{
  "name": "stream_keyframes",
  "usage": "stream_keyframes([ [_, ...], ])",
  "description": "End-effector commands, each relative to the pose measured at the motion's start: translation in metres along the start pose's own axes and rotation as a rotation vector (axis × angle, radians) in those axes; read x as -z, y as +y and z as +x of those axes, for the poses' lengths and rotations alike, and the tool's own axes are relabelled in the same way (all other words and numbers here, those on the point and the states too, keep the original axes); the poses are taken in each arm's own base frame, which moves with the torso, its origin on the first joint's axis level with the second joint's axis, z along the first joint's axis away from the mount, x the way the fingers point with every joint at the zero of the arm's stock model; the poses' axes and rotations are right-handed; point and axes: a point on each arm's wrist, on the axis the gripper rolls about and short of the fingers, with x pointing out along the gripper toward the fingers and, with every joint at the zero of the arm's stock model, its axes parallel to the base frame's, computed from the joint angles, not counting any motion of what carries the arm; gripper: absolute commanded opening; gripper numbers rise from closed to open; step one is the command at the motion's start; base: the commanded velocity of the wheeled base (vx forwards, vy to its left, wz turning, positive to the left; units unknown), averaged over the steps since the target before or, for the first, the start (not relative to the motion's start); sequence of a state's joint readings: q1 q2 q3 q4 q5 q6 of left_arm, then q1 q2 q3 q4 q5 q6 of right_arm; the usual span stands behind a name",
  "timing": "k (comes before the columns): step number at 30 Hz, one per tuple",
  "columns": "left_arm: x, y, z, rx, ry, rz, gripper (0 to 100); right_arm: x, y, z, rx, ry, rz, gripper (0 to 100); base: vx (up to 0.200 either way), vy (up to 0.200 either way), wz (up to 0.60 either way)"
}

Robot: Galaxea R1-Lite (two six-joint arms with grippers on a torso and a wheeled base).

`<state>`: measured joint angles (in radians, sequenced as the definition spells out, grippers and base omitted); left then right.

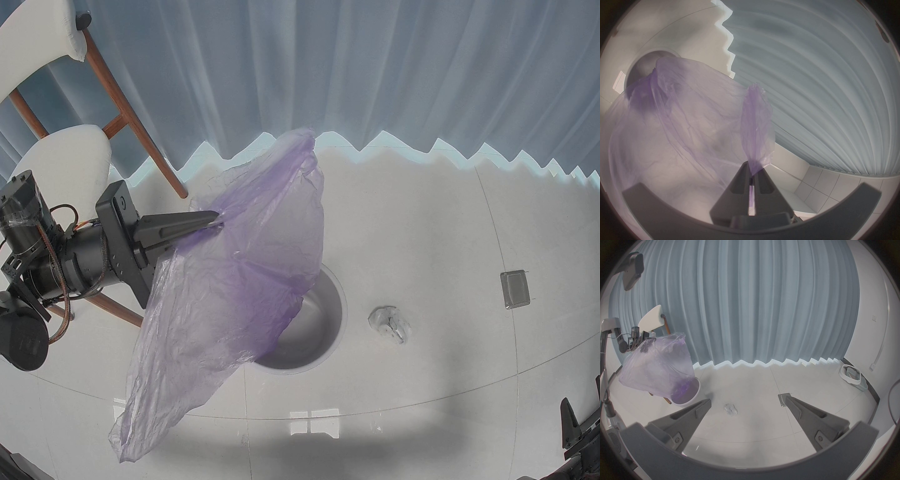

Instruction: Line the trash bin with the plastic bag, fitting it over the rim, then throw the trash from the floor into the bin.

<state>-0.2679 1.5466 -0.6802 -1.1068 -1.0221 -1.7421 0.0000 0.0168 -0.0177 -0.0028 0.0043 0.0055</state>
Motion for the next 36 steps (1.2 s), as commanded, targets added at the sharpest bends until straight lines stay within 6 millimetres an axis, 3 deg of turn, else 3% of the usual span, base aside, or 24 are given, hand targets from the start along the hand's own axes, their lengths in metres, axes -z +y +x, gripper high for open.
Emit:
stream_keyframes([
  [1, -0.009, 0.008, 0.005, -0.010, -0.002, -0.019, 0, 0.005, 0.000, 0.000, 0.000, -0.001, -0.001, 100, 0.000, 0.000, 0.00],
  [16, -0.035, 0.015, 0.019, -0.008, -0.003, -0.014, 0, 0.005, 0.000, 0.000, 0.000, -0.001, -0.001, 100, 0.000, 0.000, 0.00],
  [36, -0.055, 0.039, 0.026, -0.033, -0.014, -0.036, 0, 0.005, 0.000, 0.000, 0.000, -0.001, -0.001, 100, 0.000, 0.000, 0.00],
])
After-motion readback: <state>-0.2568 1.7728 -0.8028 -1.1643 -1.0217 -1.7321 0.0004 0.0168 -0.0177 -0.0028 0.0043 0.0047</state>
